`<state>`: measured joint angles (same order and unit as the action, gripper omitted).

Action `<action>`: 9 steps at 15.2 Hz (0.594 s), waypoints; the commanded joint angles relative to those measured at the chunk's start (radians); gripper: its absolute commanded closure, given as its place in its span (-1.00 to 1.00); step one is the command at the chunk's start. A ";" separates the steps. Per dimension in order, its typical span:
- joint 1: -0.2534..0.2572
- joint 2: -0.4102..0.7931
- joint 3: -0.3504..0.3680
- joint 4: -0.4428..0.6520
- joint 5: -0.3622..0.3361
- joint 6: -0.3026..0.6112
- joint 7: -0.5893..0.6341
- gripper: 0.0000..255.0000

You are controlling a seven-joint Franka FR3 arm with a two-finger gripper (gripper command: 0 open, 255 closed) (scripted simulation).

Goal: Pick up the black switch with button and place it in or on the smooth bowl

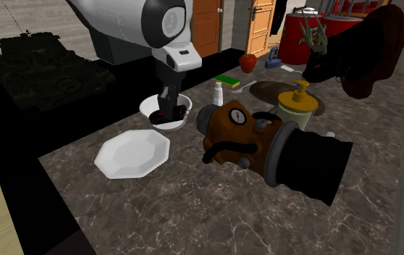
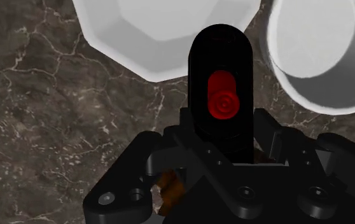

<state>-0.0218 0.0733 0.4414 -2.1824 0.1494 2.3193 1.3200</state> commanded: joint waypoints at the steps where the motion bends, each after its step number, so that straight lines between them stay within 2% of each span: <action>1: 0.019 0.068 0.007 0.080 -0.045 -0.012 0.055 1.00; 9: 0.153 0.353 -0.004 0.460 -0.206 -0.115 0.239 1.00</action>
<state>0.1087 0.3806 0.4422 -1.7839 -0.0334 2.2210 1.5352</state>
